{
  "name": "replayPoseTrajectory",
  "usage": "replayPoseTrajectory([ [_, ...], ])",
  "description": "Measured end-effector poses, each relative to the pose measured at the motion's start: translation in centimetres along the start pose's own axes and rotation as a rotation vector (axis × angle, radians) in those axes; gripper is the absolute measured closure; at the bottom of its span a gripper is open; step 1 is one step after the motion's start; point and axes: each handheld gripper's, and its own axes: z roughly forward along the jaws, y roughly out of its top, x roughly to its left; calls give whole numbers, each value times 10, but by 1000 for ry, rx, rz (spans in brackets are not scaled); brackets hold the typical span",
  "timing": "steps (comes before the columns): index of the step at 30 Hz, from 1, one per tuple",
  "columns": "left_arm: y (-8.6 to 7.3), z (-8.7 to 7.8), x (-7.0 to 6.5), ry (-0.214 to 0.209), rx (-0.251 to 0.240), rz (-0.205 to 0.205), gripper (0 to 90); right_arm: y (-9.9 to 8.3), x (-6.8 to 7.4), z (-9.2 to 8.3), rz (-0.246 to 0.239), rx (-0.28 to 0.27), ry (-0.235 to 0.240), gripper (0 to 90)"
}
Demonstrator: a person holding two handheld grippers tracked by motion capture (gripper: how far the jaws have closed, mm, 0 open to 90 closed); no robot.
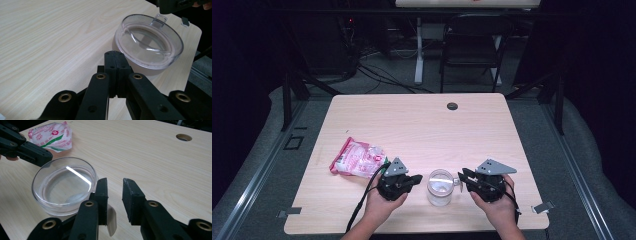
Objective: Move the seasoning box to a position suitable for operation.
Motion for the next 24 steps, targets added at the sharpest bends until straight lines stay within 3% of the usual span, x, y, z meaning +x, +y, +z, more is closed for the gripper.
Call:
replayPoseTrajectory([
  [7, -6, 6, -3, -33, 26, 2, 900, 1, 4, 0, -18, -8, 9, 770],
  [9, -7, 7, -5, -24, 23, 10, 900, 1, 5, 1, -18, -4, 10, 779],
  [10, -7, 7, -5, -46, 32, 7, 900, 0, 5, 1, -21, -3, 13, 784],
  [24, -10, 7, -9, -71, 38, 24, 900, -1, 2, 2, -6, 1, 29, 795],
])
